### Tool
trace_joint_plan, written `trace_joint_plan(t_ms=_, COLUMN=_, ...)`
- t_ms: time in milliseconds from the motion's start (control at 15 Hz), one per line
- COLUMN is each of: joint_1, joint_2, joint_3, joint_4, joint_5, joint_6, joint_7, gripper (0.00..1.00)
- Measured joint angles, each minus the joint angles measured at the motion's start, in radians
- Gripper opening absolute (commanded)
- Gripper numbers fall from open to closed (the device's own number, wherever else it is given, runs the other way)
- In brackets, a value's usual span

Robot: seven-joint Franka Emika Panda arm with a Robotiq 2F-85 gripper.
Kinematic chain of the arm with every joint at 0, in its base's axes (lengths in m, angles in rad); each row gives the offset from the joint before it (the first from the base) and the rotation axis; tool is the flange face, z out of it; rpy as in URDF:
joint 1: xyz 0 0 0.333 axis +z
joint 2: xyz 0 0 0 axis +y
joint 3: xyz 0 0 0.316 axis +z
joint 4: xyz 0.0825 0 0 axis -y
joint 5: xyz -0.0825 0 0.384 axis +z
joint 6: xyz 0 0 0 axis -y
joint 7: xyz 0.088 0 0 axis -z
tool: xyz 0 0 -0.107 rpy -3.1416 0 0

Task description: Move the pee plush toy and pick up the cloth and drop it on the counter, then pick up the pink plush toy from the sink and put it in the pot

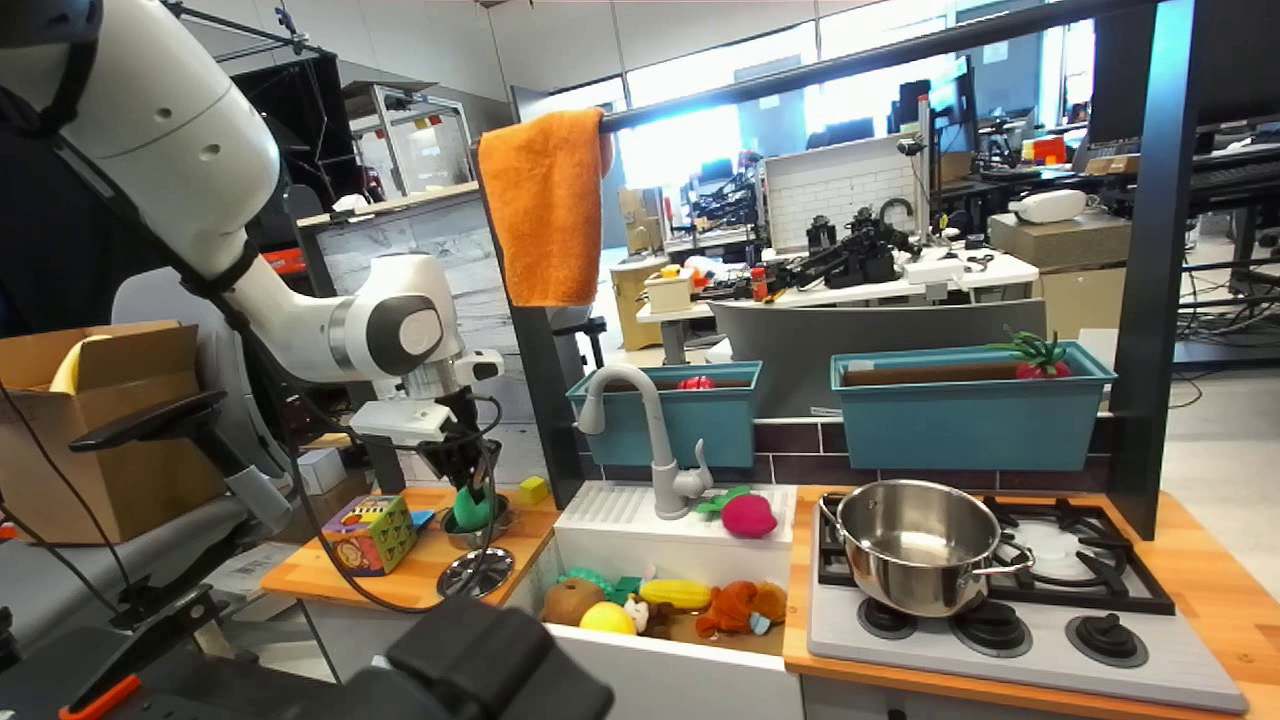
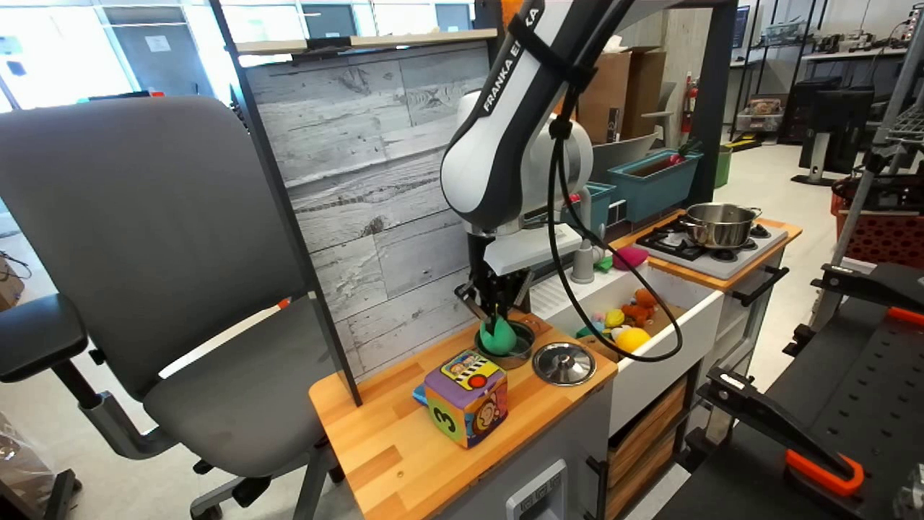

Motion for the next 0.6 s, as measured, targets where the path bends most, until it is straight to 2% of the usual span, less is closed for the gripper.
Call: trace_joint_plan(t_ms=600, joint_1=0.049, joint_2=-0.104, joint_3=0.0, joint_4=-0.082, joint_5=-0.018, joint_6=0.008, joint_7=0.006, gripper=0.05)
